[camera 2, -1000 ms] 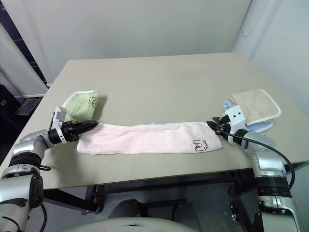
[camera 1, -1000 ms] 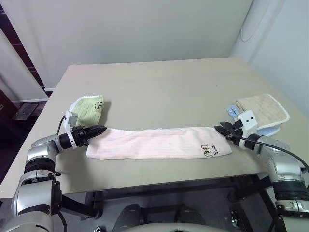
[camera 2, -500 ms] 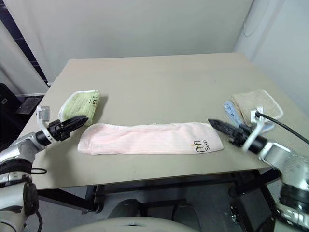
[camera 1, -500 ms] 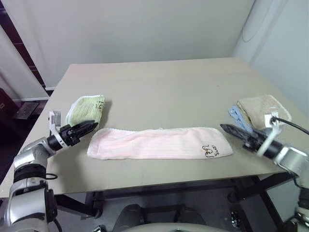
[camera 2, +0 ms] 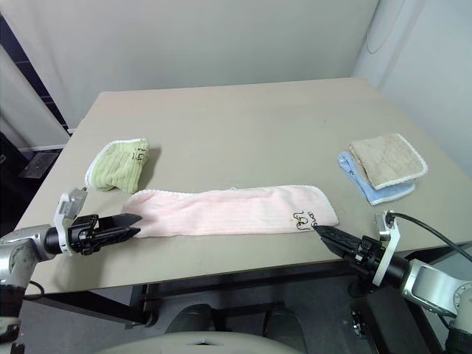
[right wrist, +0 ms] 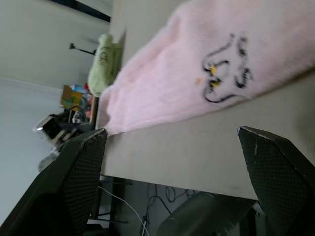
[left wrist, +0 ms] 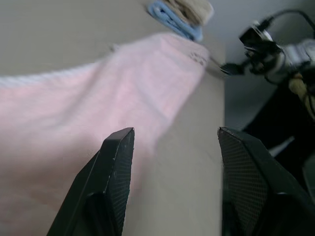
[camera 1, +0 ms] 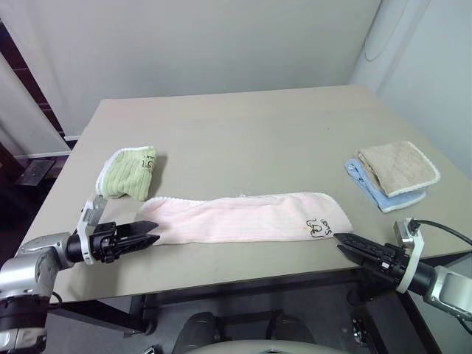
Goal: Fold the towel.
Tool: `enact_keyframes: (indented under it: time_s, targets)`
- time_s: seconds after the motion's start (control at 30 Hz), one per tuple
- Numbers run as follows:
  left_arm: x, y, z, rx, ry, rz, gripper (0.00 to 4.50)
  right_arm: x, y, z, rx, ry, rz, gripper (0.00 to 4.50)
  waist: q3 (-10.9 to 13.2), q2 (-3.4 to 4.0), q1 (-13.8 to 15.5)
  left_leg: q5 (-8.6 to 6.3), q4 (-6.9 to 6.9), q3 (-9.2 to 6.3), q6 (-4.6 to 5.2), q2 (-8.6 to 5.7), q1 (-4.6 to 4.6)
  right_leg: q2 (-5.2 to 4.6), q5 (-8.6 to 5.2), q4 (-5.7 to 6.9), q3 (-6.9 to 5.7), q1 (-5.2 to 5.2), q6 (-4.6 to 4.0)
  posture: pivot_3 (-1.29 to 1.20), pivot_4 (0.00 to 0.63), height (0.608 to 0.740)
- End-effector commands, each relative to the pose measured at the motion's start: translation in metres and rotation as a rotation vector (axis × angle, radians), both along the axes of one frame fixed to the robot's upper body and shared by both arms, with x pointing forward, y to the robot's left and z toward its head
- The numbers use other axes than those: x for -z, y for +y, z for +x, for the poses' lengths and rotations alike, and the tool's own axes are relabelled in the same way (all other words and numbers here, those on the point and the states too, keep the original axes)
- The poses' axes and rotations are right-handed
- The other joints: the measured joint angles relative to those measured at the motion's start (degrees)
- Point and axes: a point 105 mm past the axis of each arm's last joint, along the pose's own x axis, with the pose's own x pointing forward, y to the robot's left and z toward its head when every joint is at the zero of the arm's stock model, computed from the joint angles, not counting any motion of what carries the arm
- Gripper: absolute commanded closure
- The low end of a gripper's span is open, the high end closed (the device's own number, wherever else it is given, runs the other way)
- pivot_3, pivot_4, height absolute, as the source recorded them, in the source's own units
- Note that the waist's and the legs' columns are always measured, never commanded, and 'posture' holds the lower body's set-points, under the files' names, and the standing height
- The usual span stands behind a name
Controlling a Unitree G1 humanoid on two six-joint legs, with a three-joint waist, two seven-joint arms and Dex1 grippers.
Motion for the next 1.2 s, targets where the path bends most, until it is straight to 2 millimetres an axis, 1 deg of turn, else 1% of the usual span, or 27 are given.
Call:
enact_keyframes:
  time_s: [0.03, 0.1, 0.17, 0.23, 0.3, 0.37, 0.5, 0.53, 0.6, 0.7, 0.73, 0.77, 0.8, 0.87, 0.93, 1.0, 1.13, 1.2]
  targets:
    - [-0.021, -0.012, -0.007, 0.025, -0.046, -0.002, 1.67, 0.002, -0.007, 0.016, 0.08, -0.019, -0.018, 0.07, 0.03, 0.06, 0.04, 0.0, 0.0, 0.0, 0.0, 0.0, 0.0, 0.0, 0.0, 0.0, 0.01, 0.0, 0.0, 0.0, 0.0, 0.72]
    - [-0.025, -0.02, -0.015, 0.029, -0.043, -0.006, 1.67, 0.003, -0.008, 0.025, 0.109, -0.013, 0.0, 0.07, 0.11, 0.18, 0.07, 0.0, 0.0, 0.02, 0.0, 0.0, 0.0, 0.0, 0.01, 0.0, 0.02, 0.0, 0.02, 0.0, 0.0, 0.72]
    - [-0.028, -0.033, -0.024, 0.034, -0.043, -0.007, 1.67, 0.005, -0.006, 0.036, 0.123, -0.01, 0.004, 0.07, 0.16, 0.26, -0.02, 0.0, 0.0, 0.02, 0.0, 0.01, 0.0, 0.01, 0.01, 0.0, 0.02, -0.02, 0.04, 0.0, 0.0, 0.72]
    - [-0.031, -0.043, -0.028, 0.034, -0.042, -0.008, 1.67, 0.008, -0.002, 0.045, 0.128, -0.009, -0.015, 0.07, 0.21, 0.34, 0.0, 0.0, 0.0, 0.05, 0.0, 0.02, 0.0, 0.02, 0.01, -0.01, 0.02, -0.03, 0.04, 0.0, 0.0, 0.72]
    - [-0.033, -0.052, -0.029, 0.032, -0.042, -0.008, 1.67, 0.007, 0.001, 0.052, 0.132, -0.015, -0.008, 0.07, 0.22, 0.36, 0.21, 0.01, 0.0, 0.06, 0.0, 0.03, 0.0, 0.04, 0.02, 0.01, 0.01, -0.03, 0.05, 0.0, 0.0, 0.72]
    - [-0.035, -0.058, -0.026, 0.026, -0.047, -0.012, 1.67, 0.012, 0.003, 0.057, 0.136, -0.002, -0.011, 0.07, 0.22, 0.42, 0.33, 0.01, 0.0, 0.06, 0.01, 0.04, 0.0, 0.07, 0.04, 0.02, 0.0, -0.03, 0.08, 0.0, 0.0, 0.72]
    - [-0.035, -0.061, -0.019, 0.013, -0.054, -0.007, 1.67, 0.019, 0.009, 0.061, 0.13, 0.008, -0.034, 0.07, 0.2, 0.36, 0.24, 0.01, 0.02, 0.08, 0.02, 0.04, 0.02, 0.12, 0.08, 0.02, -0.02, 0.01, 0.15, 0.0, 0.0, 0.72]
    - [-0.035, -0.061, -0.018, 0.007, -0.052, -0.007, 1.67, 0.021, 0.007, 0.062, 0.142, 0.013, -0.038, 0.45, 0.2, 0.35, 0.16, 0.01, 0.02, 0.09, 0.02, 0.04, 0.03, 0.12, 0.08, 0.02, -0.02, 0.01, 0.15, 0.0, 0.0, 0.72]
    - [-0.036, -0.059, -0.014, -0.007, -0.054, -0.009, 1.67, 0.024, 0.002, 0.062, 0.175, 0.012, -0.048, 0.99, 0.2, 0.35, 0.09, 0.01, 0.02, 0.14, 0.02, 0.04, 0.03, 0.12, 0.08, 0.01, -0.01, 0.01, 0.15, 0.0, 0.0, 0.72]
    - [-0.036, -0.057, -0.009, -0.019, -0.058, 0.002, 1.67, 0.026, -0.006, 0.062, 0.224, 0.01, -0.048, 2.16, 0.21, 0.37, 0.19, 0.01, 0.02, 0.14, 0.01, 0.05, 0.03, 0.13, 0.08, 0.01, -0.01, -0.01, 0.16, 0.0, 0.0, 0.72]
    - [-0.036, -0.058, -0.008, -0.018, -0.059, 0.004, 1.67, 0.023, -0.008, 0.063, 0.244, -0.001, -0.036, 2.46, 0.21, 0.38, 0.23, 0.01, 0.02, 0.15, 0.01, 0.06, 0.03, 0.13, 0.08, 0.01, -0.01, -0.01, 0.15, 0.0, 0.0, 0.72]
    - [-0.037, -0.058, -0.006, -0.018, -0.061, 0.003, 1.67, 0.019, -0.01, 0.063, 0.262, -0.014, -0.027, 2.88, 0.21, 0.35, 0.25, 0.01, 0.02, 0.15, 0.01, 0.06, 0.03, 0.13, 0.08, 0.01, 0.0, -0.01, 0.14, 0.0, 0.0, 0.72]
    - [-0.038, -0.06, -0.005, -0.02, -0.063, 0.0, 1.67, 0.017, -0.012, 0.064, 0.28, -0.025, -0.018, 3.17, 0.21, 0.3, 0.27, 0.01, 0.02, 0.14, 0.01, 0.06, 0.04, 0.13, 0.08, 0.01, -0.01, 0.0, 0.14, 0.0, 0.0, 0.72]
    - [-0.041, -0.063, -0.002, -0.018, -0.065, -0.004, 1.67, 0.011, -0.018, 0.063, 0.312, -0.052, 0.002, 3.93, 0.21, 0.29, 0.27, 0.01, 0.03, 0.14, 0.01, 0.06, 0.04, 0.12, 0.1, -0.08, 0.0, 0.04, 0.13, 0.0, 0.0, 0.72]
    - [-0.047, -0.067, 0.001, -0.017, -0.066, -0.012, 1.67, 0.004, -0.024, 0.057, 0.33, -0.079, 0.013, 4.46, 0.22, 0.3, 0.4, 0.01, 0.03, 0.14, 0.01, 0.06, 0.03, 0.12, 0.25, -0.31, 0.0, 0.11, 0.25, 0.0, 0.0, 0.72]
    - [-0.051, -0.065, 0.003, -0.024, -0.064, -0.015, 1.67, -0.001, -0.028, 0.051, 0.34, -0.095, 0.015, 4.46, 0.24, 0.38, 0.6, -0.01, 0.01, 0.13, 0.05, 0.06, -0.05, 0.12, 0.35, -0.58, -0.03, 0.16, 0.41, 0.0, 0.0, 0.72]
    - [-0.049, -0.049, 0.001, -0.029, -0.055, 0.01, 1.67, -0.014, -0.056, 0.031, 0.379, -0.112, -0.031, 4.46, 0.28, 0.58, 0.46, -0.16, -0.08, 0.26, 0.29, 0.05, -0.17, 0.12, 0.41, -0.83, -0.02, 0.11, 0.41, 0.0, 0.0, 0.72]
    - [-0.048, -0.046, 0.001, -0.032, -0.052, 0.011, 1.67, -0.02, -0.064, 0.025, 0.37, -0.122, -0.063, 4.46, 0.27, 0.64, 0.4, -0.21, -0.13, 0.41, 0.45, 0.01, -0.25, 0.09, 0.39, -0.85, 0.02, 0.0, 0.52, 0.0, 0.0, 0.72]
